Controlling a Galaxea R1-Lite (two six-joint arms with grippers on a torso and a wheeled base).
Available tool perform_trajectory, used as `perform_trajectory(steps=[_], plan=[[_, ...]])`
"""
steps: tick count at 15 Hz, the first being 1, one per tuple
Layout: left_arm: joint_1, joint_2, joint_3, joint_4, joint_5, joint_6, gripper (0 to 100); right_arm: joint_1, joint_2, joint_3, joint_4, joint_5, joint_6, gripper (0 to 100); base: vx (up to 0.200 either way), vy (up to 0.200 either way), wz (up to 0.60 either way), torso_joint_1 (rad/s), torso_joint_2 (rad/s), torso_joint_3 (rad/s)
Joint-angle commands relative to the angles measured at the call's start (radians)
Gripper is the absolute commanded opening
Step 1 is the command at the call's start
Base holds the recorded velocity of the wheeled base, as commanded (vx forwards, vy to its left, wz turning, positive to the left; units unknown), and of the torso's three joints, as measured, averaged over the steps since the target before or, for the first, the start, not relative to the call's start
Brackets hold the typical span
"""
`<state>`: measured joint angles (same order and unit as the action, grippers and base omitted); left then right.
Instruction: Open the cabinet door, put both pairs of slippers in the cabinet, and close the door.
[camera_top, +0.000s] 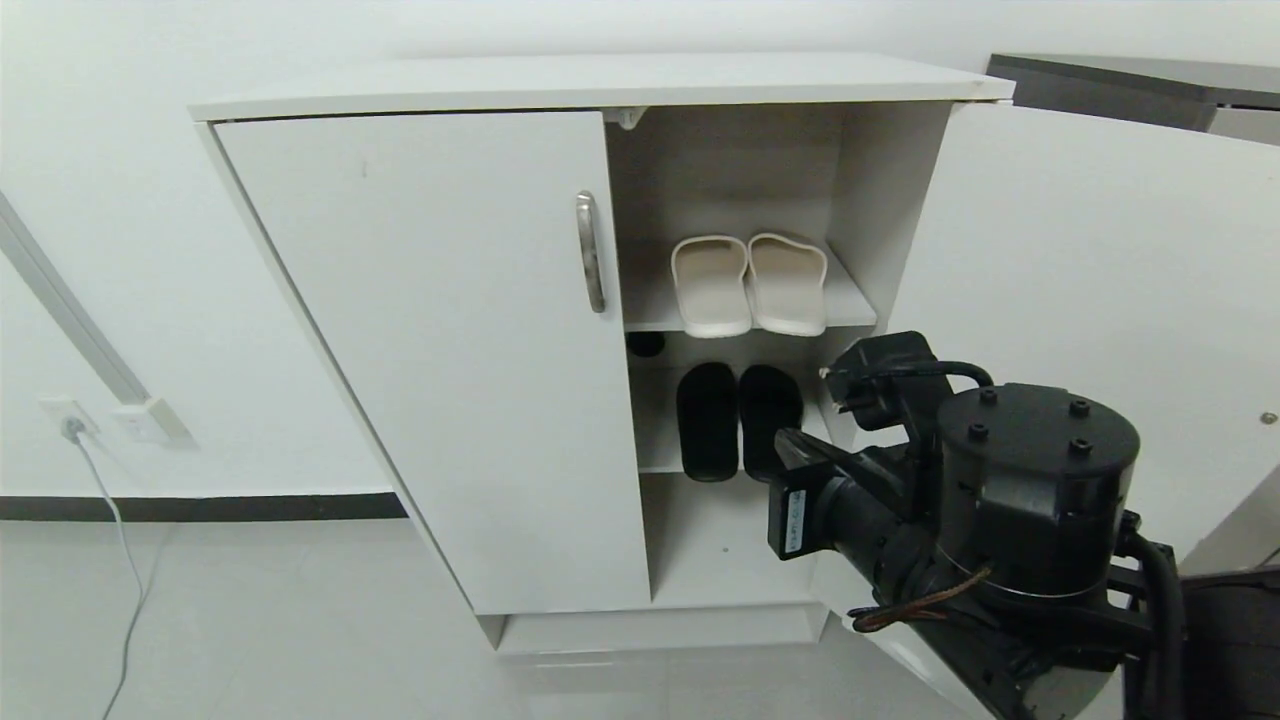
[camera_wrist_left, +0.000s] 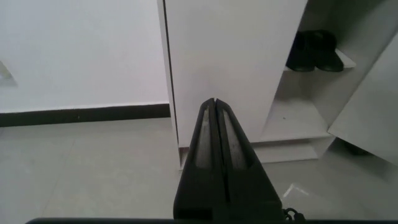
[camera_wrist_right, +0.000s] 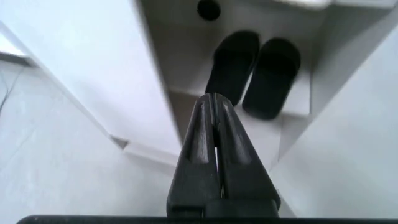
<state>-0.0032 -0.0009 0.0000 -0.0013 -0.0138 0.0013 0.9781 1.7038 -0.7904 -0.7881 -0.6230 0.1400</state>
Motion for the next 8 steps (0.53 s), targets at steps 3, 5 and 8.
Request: perform_trajectory(steps=[3,5,8], plan=[[0.000,0.001,0.000,0.000,0.000,0.000,0,-0.016,0.017,0.000,-0.002,0.000,0.004,0,-0.200,0.000,0.00,0.001,0.00,0.004],[0.000,0.001,0.000,0.000,0.000,0.000,0,-0.018,0.019,0.000,-0.002,0.002,0.006,0,-0.200,0.000,0.00,0.002,0.00,0.000],[0.000,0.001,0.000,0.000,0.000,-0.001,0,-0.042,0.036,0.002,-0.002,0.002,0.009,0,-0.133,0.000,0.00,0.000,0.01,-0.002]])
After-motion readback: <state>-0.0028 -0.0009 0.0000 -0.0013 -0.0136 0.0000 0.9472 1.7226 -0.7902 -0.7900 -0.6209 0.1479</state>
